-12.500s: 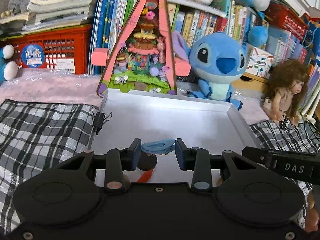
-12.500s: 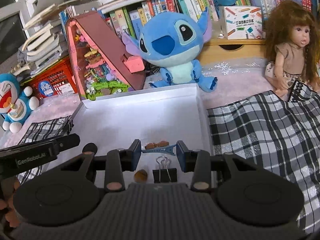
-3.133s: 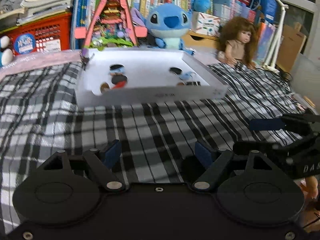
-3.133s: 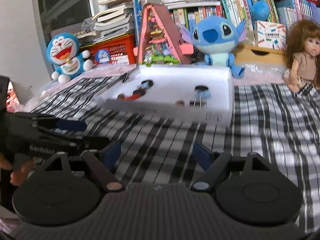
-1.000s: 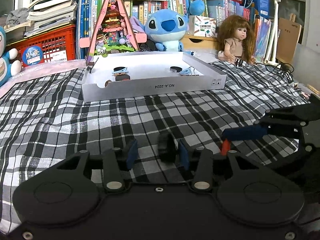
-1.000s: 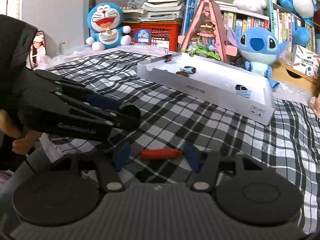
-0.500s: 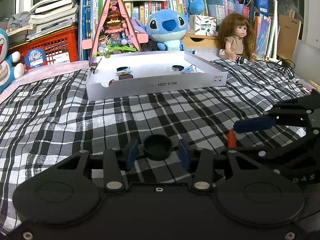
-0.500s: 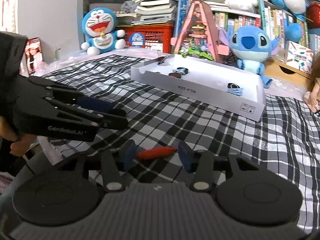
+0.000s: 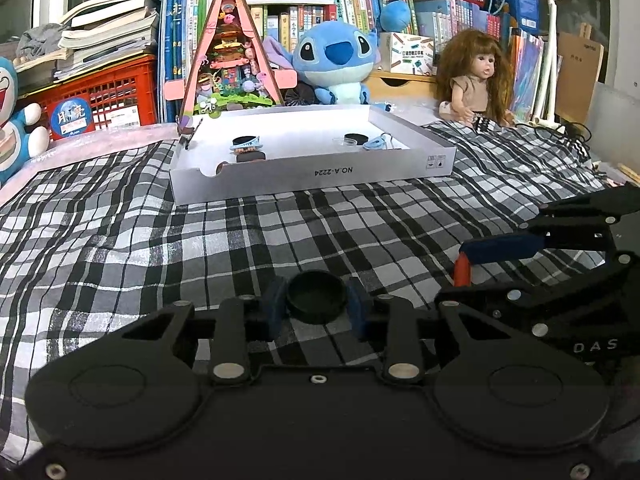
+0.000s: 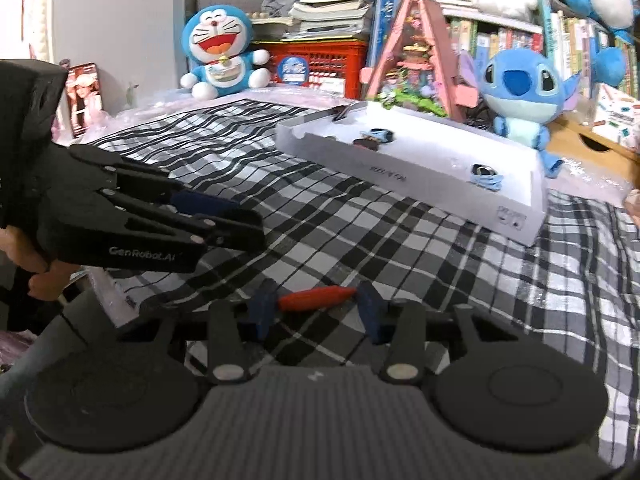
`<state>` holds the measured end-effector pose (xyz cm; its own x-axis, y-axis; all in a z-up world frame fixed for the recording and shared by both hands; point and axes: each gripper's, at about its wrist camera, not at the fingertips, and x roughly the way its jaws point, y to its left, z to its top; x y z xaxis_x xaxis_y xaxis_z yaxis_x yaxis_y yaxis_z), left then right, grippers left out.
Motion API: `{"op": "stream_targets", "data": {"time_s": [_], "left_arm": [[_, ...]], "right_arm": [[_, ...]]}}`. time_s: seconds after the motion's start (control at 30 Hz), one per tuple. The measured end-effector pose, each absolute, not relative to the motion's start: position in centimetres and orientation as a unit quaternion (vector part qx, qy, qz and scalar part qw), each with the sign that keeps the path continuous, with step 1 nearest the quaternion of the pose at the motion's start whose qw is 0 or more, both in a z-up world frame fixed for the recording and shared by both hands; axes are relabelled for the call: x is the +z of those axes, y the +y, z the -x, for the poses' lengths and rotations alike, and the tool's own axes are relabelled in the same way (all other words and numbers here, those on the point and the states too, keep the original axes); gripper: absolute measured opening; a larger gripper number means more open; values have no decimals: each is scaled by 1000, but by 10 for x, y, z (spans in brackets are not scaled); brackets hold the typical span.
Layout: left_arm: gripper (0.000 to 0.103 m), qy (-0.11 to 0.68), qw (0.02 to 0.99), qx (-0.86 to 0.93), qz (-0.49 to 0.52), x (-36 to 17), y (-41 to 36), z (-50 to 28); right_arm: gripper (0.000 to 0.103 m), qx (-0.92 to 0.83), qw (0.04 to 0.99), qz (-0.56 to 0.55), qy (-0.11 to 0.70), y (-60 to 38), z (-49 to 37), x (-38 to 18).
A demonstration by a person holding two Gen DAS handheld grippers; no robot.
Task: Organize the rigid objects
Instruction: 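Carry the black cap and red stick with both tools over the tray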
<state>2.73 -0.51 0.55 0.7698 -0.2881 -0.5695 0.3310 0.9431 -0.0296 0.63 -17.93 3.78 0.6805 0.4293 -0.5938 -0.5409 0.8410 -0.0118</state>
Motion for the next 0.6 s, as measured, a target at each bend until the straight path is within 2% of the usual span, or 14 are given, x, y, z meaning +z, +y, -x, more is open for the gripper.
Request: {"op": "stream_targets", "data": {"time_s": [0.6], "left_arm": [[30,288,948,-135,-17,35,-5,-74]], "right_arm": [[49,162,943,21,290,-189,-53,59]]}}
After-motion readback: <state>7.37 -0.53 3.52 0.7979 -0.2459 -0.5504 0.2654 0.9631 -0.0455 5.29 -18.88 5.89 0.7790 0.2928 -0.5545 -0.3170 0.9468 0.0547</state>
